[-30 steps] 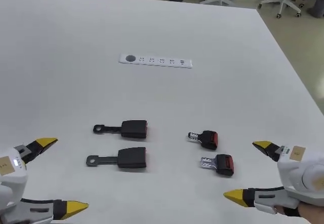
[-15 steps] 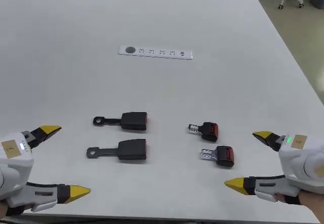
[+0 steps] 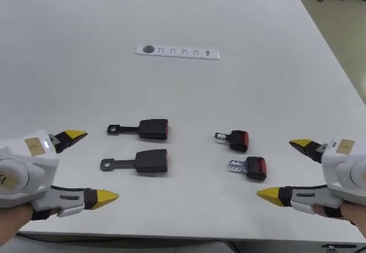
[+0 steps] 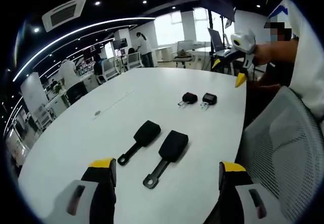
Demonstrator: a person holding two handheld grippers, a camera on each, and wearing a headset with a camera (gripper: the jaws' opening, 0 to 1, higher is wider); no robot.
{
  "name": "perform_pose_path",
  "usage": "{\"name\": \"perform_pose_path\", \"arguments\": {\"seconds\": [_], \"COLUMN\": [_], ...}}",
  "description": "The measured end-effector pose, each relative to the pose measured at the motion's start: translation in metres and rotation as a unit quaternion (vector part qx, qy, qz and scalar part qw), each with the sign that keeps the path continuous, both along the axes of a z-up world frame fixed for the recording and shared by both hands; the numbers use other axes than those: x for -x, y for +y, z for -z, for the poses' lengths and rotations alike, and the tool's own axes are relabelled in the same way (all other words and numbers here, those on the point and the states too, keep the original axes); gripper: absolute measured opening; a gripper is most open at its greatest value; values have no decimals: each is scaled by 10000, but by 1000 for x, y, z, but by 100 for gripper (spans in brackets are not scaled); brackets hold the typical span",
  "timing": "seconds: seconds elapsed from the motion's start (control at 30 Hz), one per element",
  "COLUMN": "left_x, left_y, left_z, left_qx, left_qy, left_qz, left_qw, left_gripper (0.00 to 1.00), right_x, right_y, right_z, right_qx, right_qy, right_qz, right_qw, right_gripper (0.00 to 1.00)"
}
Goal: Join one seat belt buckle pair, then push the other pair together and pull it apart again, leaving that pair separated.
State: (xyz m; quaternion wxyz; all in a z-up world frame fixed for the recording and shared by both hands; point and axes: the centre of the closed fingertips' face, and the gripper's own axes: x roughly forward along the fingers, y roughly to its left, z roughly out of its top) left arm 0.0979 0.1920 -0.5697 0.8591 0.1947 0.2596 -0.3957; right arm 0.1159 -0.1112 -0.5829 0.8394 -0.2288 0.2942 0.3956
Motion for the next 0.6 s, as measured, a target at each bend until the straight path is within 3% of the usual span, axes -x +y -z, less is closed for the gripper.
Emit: {"name": "perform_pose_path", "arguments": {"seconds": [0.1, 0.27, 0.6], "left_x": [-2, -10, -24], "left_y": [-6, -14, -31], "left_z": [3, 8, 27], "left_qx": [-32, -188, -281], "left_qy": [46, -9, 181], "left_qz": [96, 290, 659], "left_qw": [9999, 9994, 9973], "left_gripper": [80, 77, 71], "right_x": [-2, -6, -11], "right_y": [-1, 2, 10], "right_z": [2, 4, 19], "right_qx": [-26, 47, 190], "right_qy": [42, 13, 177], "right_qz": [12, -110, -472], "right_qw": [10000, 9999, 9985], "right_gripper": [75, 74, 65]}}
